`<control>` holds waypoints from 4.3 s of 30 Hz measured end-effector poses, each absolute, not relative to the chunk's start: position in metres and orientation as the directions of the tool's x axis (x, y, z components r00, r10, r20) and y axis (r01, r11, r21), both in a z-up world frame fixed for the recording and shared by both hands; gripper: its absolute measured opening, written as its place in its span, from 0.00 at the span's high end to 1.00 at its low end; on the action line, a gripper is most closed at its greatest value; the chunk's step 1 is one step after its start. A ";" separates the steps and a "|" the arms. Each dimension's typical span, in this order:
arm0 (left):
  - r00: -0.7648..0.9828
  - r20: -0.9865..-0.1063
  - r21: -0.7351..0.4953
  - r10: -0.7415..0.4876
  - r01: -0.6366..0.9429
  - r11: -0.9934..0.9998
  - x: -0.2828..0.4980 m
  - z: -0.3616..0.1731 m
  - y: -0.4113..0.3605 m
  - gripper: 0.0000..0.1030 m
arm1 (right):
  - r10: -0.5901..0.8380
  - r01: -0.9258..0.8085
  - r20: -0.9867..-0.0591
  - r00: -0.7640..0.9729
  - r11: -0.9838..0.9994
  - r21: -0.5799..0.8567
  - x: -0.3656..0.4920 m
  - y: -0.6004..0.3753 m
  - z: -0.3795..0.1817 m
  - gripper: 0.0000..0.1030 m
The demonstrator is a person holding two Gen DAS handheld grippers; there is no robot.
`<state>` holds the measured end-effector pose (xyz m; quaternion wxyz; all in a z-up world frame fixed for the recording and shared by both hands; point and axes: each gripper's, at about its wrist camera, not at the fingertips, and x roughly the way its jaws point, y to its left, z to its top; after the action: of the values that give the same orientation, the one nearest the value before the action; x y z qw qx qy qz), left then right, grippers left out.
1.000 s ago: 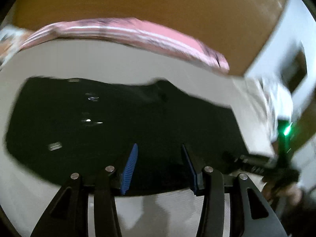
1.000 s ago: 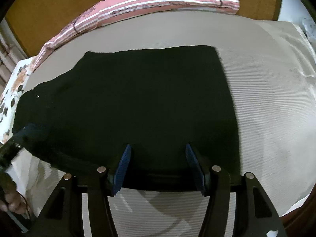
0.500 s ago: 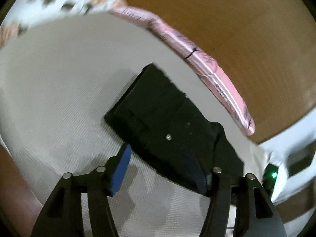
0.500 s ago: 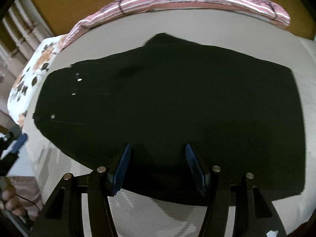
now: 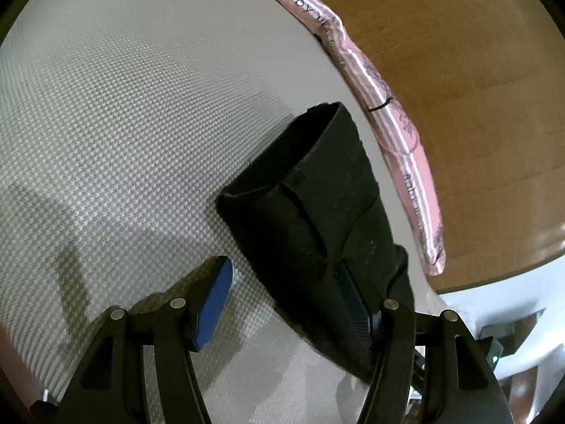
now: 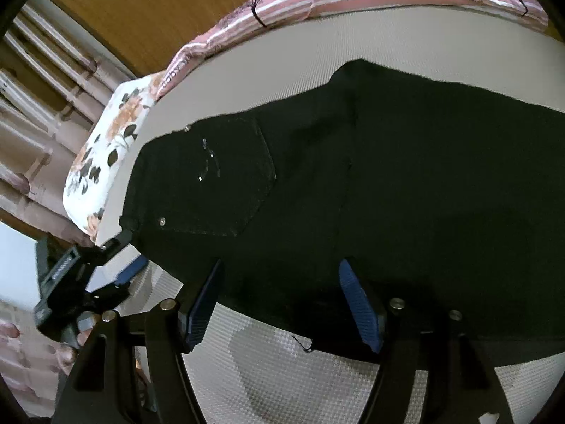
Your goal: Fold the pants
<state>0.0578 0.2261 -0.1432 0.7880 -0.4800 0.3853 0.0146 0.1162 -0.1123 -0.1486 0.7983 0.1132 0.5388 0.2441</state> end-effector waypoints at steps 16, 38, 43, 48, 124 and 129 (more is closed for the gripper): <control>0.767 -0.571 -0.755 -0.294 -0.349 0.555 0.079 -0.146 0.232 0.51 | 0.507 -0.245 -0.799 0.324 0.861 0.446 0.119 -0.113 -0.144 0.36; 0.793 -0.520 -0.522 -0.317 -0.002 0.853 0.123 0.010 0.103 0.77 | 0.429 -0.072 -0.732 0.529 0.882 0.465 0.108 -0.240 -0.096 0.36; 0.751 -0.508 -0.458 -0.421 0.179 0.871 0.142 0.033 0.020 0.77 | 0.407 -0.009 -0.706 0.579 0.870 0.494 0.102 -0.287 -0.088 0.36; 0.668 -0.542 -0.416 -0.509 0.313 0.854 0.152 0.025 -0.057 0.77 | 0.390 0.043 -0.693 0.606 0.854 0.518 0.096 -0.326 -0.088 0.36; 0.504 -0.831 -0.192 -0.235 0.137 0.972 0.150 -0.097 -0.041 0.44 | 0.589 -0.144 -0.722 0.363 0.801 0.581 0.201 -0.306 -0.145 0.84; 0.523 -0.839 -0.123 -0.151 0.089 0.988 0.147 -0.094 -0.028 0.44 | 0.539 -0.127 -0.746 0.391 0.834 0.537 0.189 -0.294 -0.121 0.88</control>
<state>0.1470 -0.0279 -0.0939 0.8721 -0.0322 0.4835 -0.0688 0.1891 -0.2944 -0.1209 0.8092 0.2014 0.5122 0.2058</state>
